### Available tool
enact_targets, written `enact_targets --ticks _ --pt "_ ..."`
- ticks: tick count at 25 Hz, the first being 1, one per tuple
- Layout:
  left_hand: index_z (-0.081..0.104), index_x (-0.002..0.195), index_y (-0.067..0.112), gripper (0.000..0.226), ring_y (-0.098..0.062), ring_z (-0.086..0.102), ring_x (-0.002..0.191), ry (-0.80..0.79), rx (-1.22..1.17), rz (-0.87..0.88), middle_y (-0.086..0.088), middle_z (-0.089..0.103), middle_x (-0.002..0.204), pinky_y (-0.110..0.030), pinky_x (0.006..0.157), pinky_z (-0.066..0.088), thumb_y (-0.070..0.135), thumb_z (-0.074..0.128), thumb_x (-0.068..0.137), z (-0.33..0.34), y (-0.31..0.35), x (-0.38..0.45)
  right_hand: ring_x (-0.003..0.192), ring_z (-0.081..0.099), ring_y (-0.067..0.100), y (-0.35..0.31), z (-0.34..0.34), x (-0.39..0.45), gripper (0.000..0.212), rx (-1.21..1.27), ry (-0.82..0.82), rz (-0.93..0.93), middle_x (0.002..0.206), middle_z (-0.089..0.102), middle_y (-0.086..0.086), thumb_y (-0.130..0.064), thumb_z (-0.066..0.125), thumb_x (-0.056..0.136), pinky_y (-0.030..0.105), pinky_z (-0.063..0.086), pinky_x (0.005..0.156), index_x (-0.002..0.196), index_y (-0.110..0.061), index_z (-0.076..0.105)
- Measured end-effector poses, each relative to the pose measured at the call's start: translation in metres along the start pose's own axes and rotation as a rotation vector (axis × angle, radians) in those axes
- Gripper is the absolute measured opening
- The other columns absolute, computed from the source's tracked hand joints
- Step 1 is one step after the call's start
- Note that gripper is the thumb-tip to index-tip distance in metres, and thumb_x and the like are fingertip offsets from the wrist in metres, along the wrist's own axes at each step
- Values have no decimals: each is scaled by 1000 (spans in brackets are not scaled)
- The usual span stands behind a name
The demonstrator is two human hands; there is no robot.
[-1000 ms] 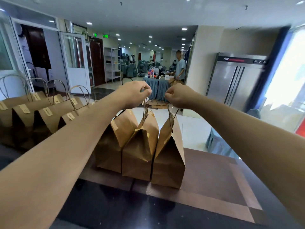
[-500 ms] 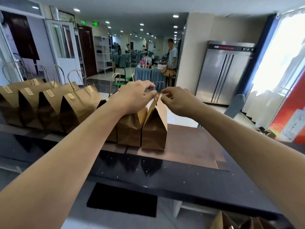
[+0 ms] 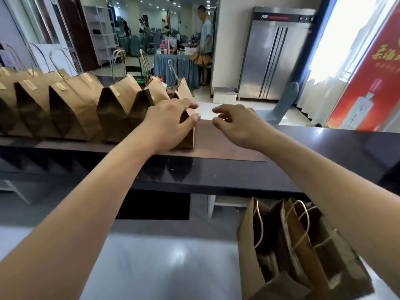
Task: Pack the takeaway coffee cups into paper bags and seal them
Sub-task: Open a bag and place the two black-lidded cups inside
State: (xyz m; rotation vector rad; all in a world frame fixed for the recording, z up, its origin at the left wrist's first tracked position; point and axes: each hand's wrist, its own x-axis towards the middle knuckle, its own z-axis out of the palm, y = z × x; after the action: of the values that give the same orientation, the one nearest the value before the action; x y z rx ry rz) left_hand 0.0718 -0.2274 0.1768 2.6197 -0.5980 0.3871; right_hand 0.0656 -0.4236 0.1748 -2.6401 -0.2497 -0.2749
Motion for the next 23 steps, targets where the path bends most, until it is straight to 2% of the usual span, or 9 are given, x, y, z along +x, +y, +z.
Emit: enact_targets --ticks 5,9,13,18,23 --pt "53 142 26 42 -24 47 133 -38 -71 55 -2 57 142 -43 111 37 43 47 104 37 33 -33 125 59 18 35 -1 -54 45 60 10 69 135 65 1 -39 54 101 37 45 110 143 -23 56" --pt "53 142 26 42 -22 48 133 -117 -120 101 0 58 142 -45 111 39 42 48 104 78 57 -47 119 61 14 62 -7 -100 43 72 17 143 131 67 -2 -39 55 102 27 44 104 142 -25 57" --pt "51 144 25 39 -23 46 134 -212 -164 146 0 56 143 -41 111 37 28 48 105 114 74 -54 114 61 10 82 -17 -142 42 98 53 228 127 68 -4 -39 55 102 19 39 96 142 -25 58" --pt "55 140 26 42 -25 52 118 -313 -202 182 0 59 136 -42 103 42 11 44 103 156 84 -49 99 56 2 96 -26 -191 38 129 123 329 113 66 -14 -39 53 103 4 35 76 140 -30 58" --pt "62 133 29 43 -23 54 124 -445 -256 212 1 60 137 -44 106 43 5 44 101 193 70 -47 103 55 -2 100 -15 -227 38 137 136 403 118 65 -16 -38 52 104 1 35 77 141 -30 57"
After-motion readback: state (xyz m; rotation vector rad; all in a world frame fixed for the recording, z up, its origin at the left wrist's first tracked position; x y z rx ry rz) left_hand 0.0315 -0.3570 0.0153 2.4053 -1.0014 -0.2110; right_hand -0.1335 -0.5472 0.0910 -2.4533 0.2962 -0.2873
